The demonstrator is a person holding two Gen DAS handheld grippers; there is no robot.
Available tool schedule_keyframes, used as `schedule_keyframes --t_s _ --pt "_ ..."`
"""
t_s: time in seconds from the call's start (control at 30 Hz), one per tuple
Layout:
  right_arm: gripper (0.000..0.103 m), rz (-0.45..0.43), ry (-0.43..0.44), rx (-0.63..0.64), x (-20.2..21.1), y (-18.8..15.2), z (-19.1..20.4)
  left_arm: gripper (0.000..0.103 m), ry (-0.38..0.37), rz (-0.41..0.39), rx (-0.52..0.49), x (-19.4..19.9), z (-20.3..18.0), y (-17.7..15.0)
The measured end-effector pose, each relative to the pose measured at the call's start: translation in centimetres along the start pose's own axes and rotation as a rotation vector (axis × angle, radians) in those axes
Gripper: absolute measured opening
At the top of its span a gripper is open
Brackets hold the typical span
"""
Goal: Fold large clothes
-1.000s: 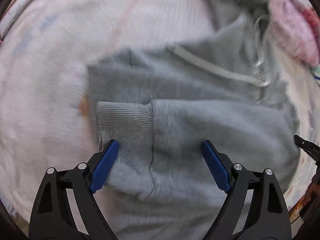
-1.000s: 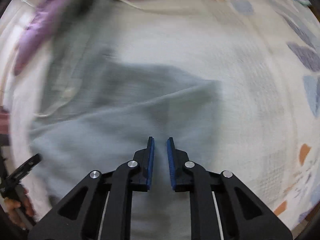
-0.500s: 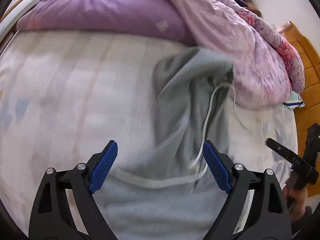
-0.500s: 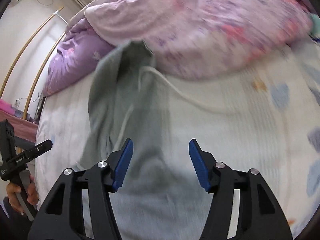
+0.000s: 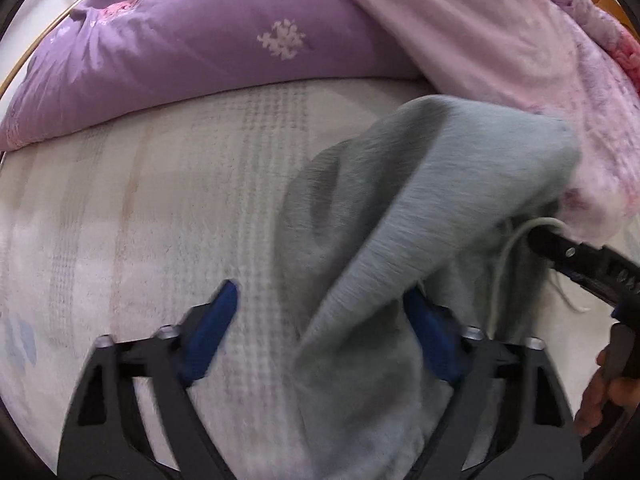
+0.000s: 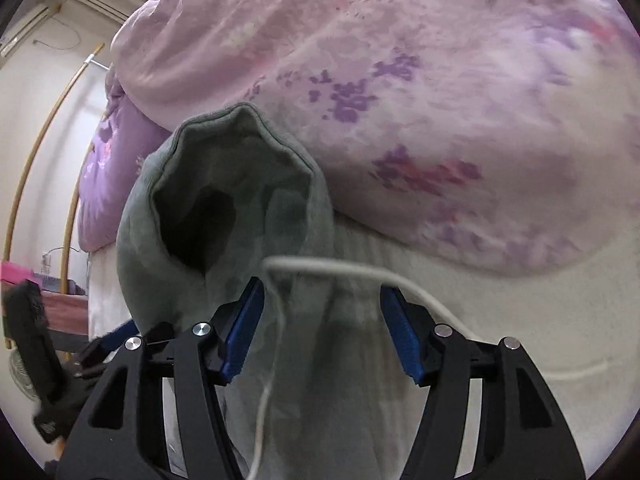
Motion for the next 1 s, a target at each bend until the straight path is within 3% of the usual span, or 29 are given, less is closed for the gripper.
schedule_keyframes --t_s 0.03,0.07,0.1,0.23,0.37,0.5,0.57,0.67,0.73,0.83,0.9,1.0 --pt "0.039 -0.006 0.026 -0.009 0.0 0.1 0.1 0.025 -0.031 0.011 0.009 -0.5 0.1 -0.1" --pt "0.021 -0.011 0.052 -0.011 0.0 0.3 0.3 0.015 -0.067 0.017 0.022 -0.8 0.1 -0.1" --pt "0.01 -0.012 0.063 -0.005 0.2 0.4 0.6 0.013 -0.074 0.01 0.035 -0.7 0.3 0.0" --pt "0.009 -0.095 0.092 0.059 4.4 0.3 2.1 0.01 -0.119 -0.078 0.07 3.0 1.7 0.0" --pt "0.009 -0.168 0.139 0.138 11.9 -2.0 3.6 0.009 -0.195 -0.203 0.111 10.8 3.8 -1.7" --pt "0.009 -0.18 0.158 0.187 18.5 -6.7 4.9 0.009 -0.256 -0.258 0.112 18.0 5.2 -6.7" --pt "0.012 -0.154 0.147 0.211 21.4 -11.0 5.0 0.01 -0.258 -0.253 0.1 20.2 5.2 -10.4" --pt "0.021 -0.084 0.03 0.26 22.3 -17.4 4.6 0.02 -0.277 -0.145 0.103 21.3 4.1 -16.5" --pt "0.037 0.001 -0.032 0.224 21.6 -21.3 2.5 0.032 -0.246 -0.074 0.127 21.3 4.2 -20.4" --pt "0.039 0.13 -0.119 0.134 21.4 -26.4 -0.8 0.051 -0.215 0.061 0.209 21.3 4.9 -26.2" --pt "0.039 0.164 -0.139 0.089 22.0 -27.8 -1.7 0.07 -0.194 0.066 0.281 22.3 5.8 -27.8" --pt "0.042 0.128 -0.175 0.075 24.3 -27.6 -1.6 0.073 -0.222 0.002 0.37 24.7 6.7 -27.7"
Point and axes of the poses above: each gripper's, at about its wrist camera, not at the fingertips, and x roughly against the way its jaws point, z to its left, y to its top, the point moved 4 cm from there along -x, roughly the way its jaws point, and after that the axes turned 12 degrees about -z, right-handed, at the moved point
